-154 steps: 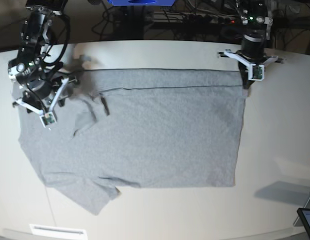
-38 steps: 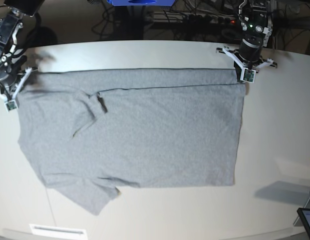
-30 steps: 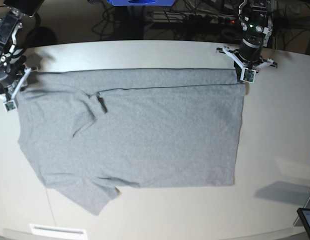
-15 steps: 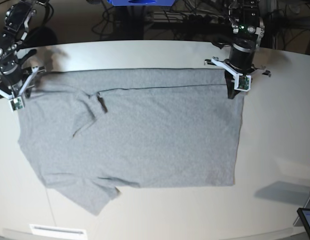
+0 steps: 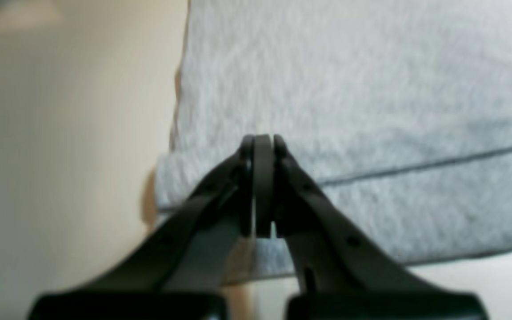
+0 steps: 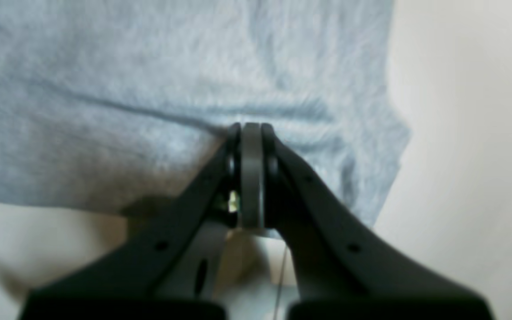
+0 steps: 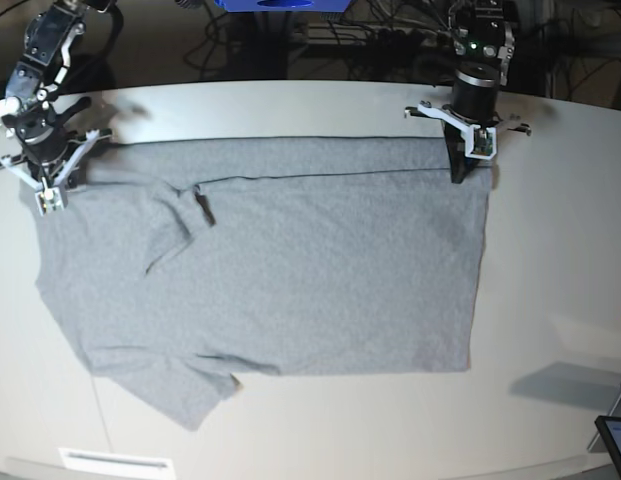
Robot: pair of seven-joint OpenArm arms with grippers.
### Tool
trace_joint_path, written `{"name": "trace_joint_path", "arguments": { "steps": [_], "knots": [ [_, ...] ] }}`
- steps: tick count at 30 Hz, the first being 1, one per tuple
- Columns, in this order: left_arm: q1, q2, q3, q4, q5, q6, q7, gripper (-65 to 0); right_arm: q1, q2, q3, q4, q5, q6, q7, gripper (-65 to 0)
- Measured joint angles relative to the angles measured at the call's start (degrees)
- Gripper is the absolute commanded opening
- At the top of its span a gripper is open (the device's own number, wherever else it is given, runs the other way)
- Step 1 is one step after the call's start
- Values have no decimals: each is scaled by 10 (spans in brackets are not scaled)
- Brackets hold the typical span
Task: Fold the T-shirt properly
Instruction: 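Hold the folded strip corners with both grippers and tug them outward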
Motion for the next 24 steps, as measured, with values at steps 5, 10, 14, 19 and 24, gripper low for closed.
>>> {"name": "trace_joint_path", "arguments": {
  "steps": [5,10,14,19,24],
  "knots": [
    [-2,1,0,-2,0,0,-1,-650,20,3,0,-61,1,-5,21,-641],
    [-1,0,0,-8,0,0,-3,-650,23,6,2,-75,9,-8,33,-641],
    [10,0,-5,-26,0,0,3,-650,9,6,2,-70,15,-9,39,-641],
    [16,-14,-5,-27,1,0,1,-650,-8,6,2,-66,19,-9,53,-641],
    [24,-18,-7,-27,1,-1,1,-650,-15,7,2,-66,22,-11,57,-641]
  ]
}}
